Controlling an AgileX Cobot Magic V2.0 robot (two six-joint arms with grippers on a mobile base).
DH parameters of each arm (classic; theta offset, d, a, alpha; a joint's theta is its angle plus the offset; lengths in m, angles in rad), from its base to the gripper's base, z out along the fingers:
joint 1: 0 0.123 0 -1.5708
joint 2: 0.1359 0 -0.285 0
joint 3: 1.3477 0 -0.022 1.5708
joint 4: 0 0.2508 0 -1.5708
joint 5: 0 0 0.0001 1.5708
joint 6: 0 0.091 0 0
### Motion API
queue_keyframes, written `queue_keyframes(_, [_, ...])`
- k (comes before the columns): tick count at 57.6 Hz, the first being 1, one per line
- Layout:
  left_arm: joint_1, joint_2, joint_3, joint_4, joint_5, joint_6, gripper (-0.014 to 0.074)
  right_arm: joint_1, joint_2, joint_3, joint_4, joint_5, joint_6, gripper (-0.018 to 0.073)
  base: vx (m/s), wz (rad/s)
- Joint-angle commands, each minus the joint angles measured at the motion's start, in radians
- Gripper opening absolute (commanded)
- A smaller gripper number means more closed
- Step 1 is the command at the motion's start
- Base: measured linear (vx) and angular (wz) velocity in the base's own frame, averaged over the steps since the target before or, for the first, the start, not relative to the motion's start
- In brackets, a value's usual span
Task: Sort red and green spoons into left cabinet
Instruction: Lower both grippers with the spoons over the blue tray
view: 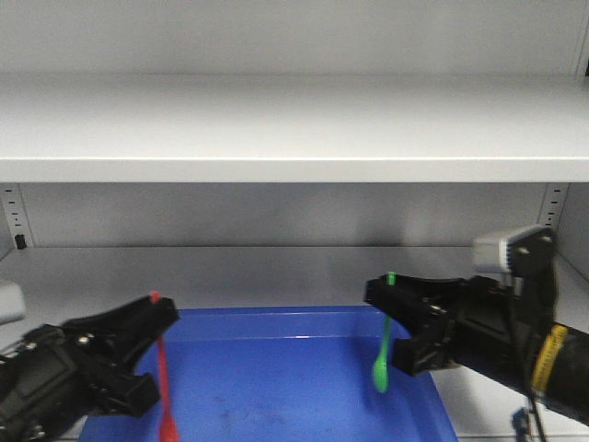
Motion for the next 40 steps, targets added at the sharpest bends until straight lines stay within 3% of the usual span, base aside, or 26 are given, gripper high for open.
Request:
queue_keyframes(1, [-0.01,0.044,-0.055,-0.008,-0.159,-0.108,0.0022,0.051,0.006,-0.08,-0.004,-0.001,0.008,0.0036,0.0,0.0])
queue_keyframes(7, [-0.01,0.104,-0.115,-0.008,-0.177,-0.208,0.0048,0.108,0.036,-0.119,-0.006,0.115,0.021,0.0067,0.0,0.0])
queue_keyframes(13, [-0.01,0.133,-0.162,-0.008,-0.161,-0.213,0.0111,0.143,0.045,-0.124,-0.005,0.207,0.027,0.0118,0.0,0.0])
queue_keyframes(18, [-0.01,0.142,-0.174,0.006,-0.128,-0.206,0.0206,0.152,0.045,-0.124,-0.005,0.244,0.031,0.0183,0.0,0.0])
queue_keyframes(28, [-0.01,0.142,-0.174,0.113,-0.05,-0.201,0.0456,0.152,0.045,-0.124,-0.005,0.249,0.031,0.0366,0.0,0.0])
queue_keyframes(33, [-0.01,0.142,-0.174,0.171,-0.049,-0.171,0.0561,0.152,0.045,-0.124,-0.006,0.249,0.03,0.0479,0.0,0.0])
queue_keyframes(40, [-0.01,0.142,-0.174,0.201,-0.049,-0.024,0.0628,0.152,0.045,-0.124,-0.009,0.251,0.024,0.0594,0.0,0.0])
